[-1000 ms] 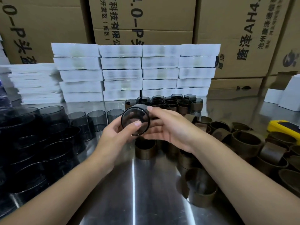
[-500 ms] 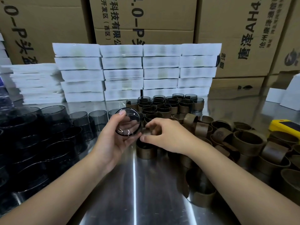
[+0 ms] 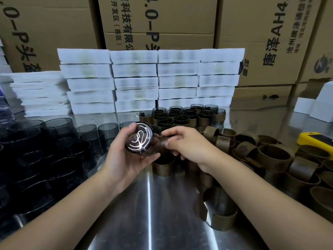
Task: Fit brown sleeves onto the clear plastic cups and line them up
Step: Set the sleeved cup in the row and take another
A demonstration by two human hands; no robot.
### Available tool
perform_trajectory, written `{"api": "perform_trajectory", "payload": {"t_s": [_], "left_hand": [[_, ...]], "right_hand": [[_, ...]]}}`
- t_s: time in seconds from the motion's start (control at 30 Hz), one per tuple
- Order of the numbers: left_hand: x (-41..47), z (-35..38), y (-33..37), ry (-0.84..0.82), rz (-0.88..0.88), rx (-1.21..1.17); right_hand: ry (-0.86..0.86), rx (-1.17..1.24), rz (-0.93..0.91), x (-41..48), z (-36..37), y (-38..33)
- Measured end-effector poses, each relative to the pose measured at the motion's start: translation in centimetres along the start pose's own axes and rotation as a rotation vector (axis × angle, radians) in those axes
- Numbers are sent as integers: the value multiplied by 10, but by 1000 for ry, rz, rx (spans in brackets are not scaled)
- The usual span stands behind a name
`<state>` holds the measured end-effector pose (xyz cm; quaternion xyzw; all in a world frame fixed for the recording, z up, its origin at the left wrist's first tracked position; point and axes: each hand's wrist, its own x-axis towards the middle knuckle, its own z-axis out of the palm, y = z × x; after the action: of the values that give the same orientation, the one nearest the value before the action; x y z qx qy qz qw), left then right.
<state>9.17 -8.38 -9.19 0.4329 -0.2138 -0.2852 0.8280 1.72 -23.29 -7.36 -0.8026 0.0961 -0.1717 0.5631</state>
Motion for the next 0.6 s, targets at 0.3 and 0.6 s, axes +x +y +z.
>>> {"api": "perform_trajectory", "payload": {"t_s": [0.3,0.6], "left_hand": [[0,5,1,77,43,-103],[4,-6,4,117,68,-143]], "right_hand": [[45,385,23,1,-5,-9],[99,605,1,0,-3,-15]]}}
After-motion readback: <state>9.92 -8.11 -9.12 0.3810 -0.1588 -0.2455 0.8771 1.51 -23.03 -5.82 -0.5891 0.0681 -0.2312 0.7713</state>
